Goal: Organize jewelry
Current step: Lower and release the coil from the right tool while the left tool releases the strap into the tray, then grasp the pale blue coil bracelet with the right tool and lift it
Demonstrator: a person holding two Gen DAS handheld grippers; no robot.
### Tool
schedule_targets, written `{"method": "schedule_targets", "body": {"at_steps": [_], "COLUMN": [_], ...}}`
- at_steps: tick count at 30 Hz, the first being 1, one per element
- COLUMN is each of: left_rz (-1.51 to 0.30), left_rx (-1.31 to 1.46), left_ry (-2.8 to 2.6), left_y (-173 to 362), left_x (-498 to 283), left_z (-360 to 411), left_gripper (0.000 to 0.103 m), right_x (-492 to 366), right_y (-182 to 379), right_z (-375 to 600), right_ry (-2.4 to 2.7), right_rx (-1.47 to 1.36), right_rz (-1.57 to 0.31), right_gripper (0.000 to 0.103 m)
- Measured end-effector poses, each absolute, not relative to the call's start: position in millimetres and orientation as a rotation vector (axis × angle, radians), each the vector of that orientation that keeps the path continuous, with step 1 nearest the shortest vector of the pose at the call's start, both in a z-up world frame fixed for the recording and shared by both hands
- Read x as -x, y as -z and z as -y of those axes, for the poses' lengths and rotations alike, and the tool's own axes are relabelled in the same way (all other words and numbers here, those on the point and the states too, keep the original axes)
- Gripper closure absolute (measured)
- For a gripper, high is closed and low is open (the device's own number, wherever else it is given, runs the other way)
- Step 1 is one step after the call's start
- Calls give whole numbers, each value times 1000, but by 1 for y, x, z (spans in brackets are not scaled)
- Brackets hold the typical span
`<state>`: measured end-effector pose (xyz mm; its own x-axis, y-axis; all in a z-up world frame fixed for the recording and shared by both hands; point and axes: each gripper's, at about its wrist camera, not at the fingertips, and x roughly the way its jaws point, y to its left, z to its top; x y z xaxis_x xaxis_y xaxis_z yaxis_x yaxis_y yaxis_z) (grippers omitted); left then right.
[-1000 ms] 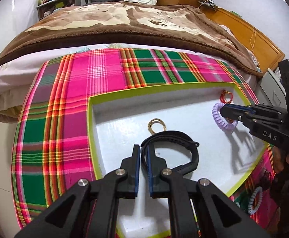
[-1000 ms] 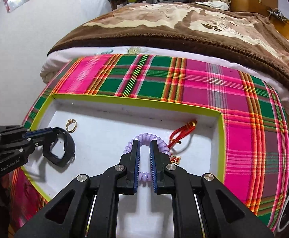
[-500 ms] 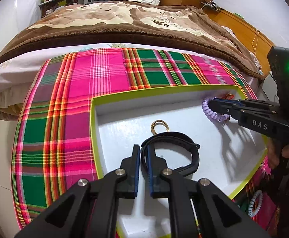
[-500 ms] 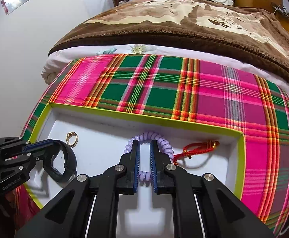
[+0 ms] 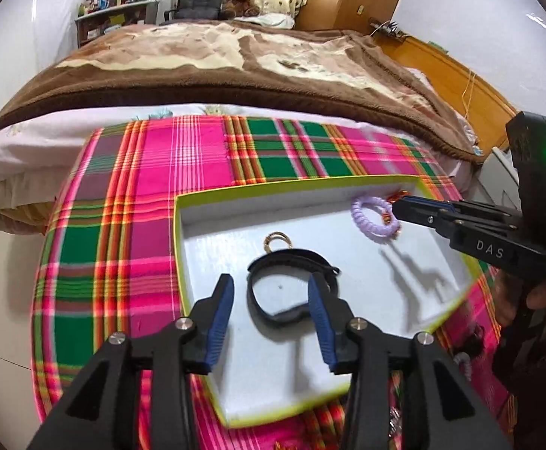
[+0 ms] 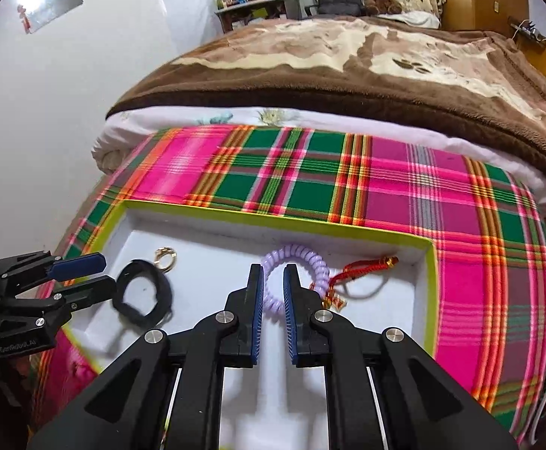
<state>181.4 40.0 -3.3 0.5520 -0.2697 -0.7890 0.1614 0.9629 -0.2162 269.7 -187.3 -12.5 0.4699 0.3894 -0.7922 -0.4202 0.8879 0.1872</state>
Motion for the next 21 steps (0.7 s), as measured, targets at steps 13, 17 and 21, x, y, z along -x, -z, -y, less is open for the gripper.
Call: {"method": "schedule_targets", "body": {"at_steps": [13, 17, 21], "left_rz": [-876, -851, -830], "left_rx": [217, 261, 292], "left_ry": [299, 296, 287], "left_y": [0, 2, 4], "left_x": [-103, -84, -68], "left_z": [-56, -65, -74], "left_gripper": [49, 47, 44], "right_x": [-165, -132, -100], "right_y": [-11, -3, 7], "right_z": [241, 253, 262], "right_ry": [-495, -465, -397], "right_rx": [-42, -56, -77], "right_rz": [-834, -837, -848], "right_gripper": [75, 59, 59]}}
